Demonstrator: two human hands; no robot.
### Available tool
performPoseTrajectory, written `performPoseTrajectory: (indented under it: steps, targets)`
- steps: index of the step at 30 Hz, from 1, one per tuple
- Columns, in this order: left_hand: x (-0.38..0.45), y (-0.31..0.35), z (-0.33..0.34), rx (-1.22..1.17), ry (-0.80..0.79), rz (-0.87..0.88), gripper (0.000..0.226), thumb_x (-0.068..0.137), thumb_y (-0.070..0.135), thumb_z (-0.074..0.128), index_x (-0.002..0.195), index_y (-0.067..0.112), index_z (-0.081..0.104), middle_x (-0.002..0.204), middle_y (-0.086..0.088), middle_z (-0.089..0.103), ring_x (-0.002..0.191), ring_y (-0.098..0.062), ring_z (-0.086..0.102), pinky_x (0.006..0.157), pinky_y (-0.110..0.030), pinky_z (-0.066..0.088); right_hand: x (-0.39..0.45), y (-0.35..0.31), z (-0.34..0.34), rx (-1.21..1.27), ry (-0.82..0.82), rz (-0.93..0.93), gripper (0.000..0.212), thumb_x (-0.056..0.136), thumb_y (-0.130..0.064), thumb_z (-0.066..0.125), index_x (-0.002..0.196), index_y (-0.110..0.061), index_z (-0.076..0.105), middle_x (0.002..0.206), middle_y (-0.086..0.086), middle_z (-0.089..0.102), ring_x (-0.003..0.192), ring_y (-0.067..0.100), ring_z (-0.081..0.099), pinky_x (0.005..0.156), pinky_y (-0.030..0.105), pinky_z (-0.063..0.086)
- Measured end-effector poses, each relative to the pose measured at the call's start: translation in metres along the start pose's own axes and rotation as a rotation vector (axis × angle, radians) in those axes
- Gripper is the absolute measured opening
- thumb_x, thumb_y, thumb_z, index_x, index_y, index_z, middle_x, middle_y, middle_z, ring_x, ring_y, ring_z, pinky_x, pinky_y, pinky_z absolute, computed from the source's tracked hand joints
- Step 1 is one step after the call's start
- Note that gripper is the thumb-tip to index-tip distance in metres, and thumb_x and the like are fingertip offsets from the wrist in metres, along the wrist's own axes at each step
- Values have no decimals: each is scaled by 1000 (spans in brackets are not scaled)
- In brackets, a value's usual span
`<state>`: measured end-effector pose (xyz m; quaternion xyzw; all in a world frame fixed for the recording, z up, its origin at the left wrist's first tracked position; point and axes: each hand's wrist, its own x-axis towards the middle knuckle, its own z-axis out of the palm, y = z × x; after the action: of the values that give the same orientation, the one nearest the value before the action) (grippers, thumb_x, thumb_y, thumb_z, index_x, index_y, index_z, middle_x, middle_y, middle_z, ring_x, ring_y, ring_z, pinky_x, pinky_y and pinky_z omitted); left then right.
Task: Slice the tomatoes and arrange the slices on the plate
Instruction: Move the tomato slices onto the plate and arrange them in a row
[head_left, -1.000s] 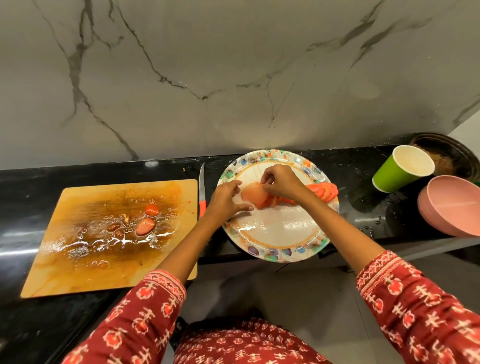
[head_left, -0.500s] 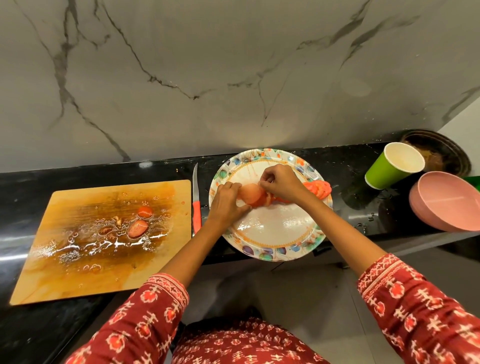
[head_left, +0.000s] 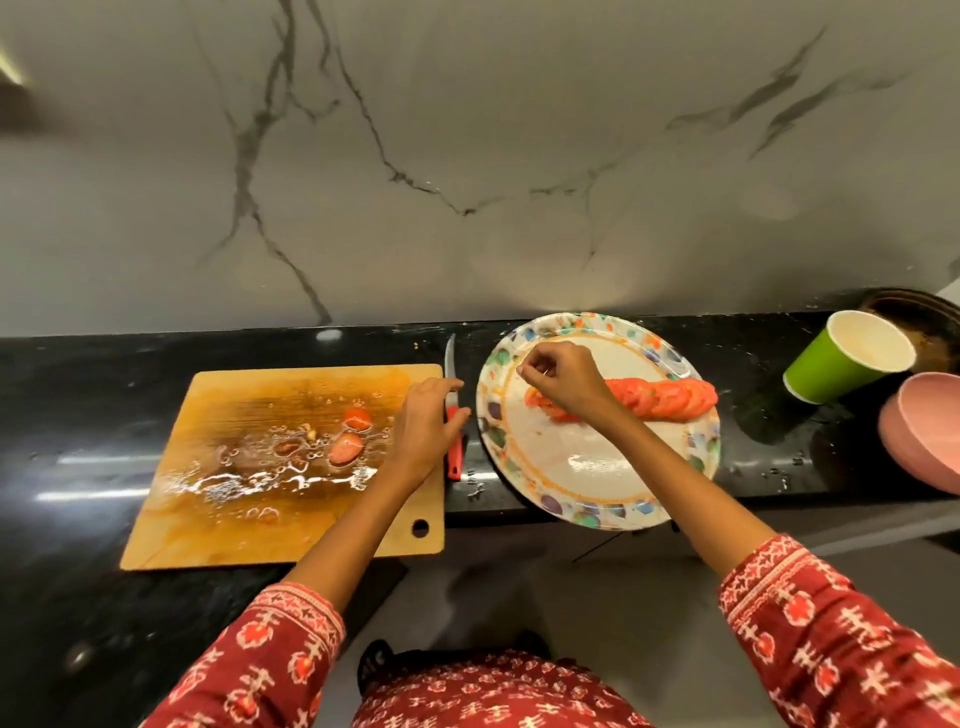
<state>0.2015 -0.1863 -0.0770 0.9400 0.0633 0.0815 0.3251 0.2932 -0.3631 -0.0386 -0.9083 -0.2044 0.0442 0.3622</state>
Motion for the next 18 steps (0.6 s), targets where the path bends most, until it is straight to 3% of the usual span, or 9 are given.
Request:
performPoseTrajectory:
  steps: [3, 6, 11, 18]
  targets:
    - [-16, -27, -29, 35, 10, -33, 34, 86, 20, 62, 119, 13, 57, 120, -6, 59, 117, -21, 48, 95, -29, 37, 1, -24, 26, 17, -46, -10, 11, 84, -10, 64, 84, 0, 69, 79, 10, 68, 68, 14, 56, 58, 17, 38]
    - [-31, -58, -59, 52, 20, -93, 32, 86, 17, 62, 117, 12, 58, 117, -5, 59, 113, -20, 51, 92, -27, 40, 4, -48, 52, 37, -127, -34, 11, 84, -10, 64, 86, -2, 70, 82, 12, 69, 72, 18, 60, 66, 26, 45]
    - [-44, -99, -95, 59, -2, -214, 31, 83, 10, 65, 114, 8, 61, 111, -9, 64, 99, -19, 59, 84, -24, 45, 8, -87, 96, -10, -269, -111, 14, 85, -14, 65, 95, -6, 68, 94, 9, 69, 80, 10, 56, 75, 28, 48]
    - [-43, -107, -101, 51, -131, -182, 38, 79, 22, 71, 115, 12, 60, 108, -5, 66, 96, -15, 61, 83, -25, 50, 20, -134, 141, -290, -445, -250, 27, 93, -9, 51, 119, -9, 59, 115, 11, 63, 104, 23, 58, 81, 29, 47]
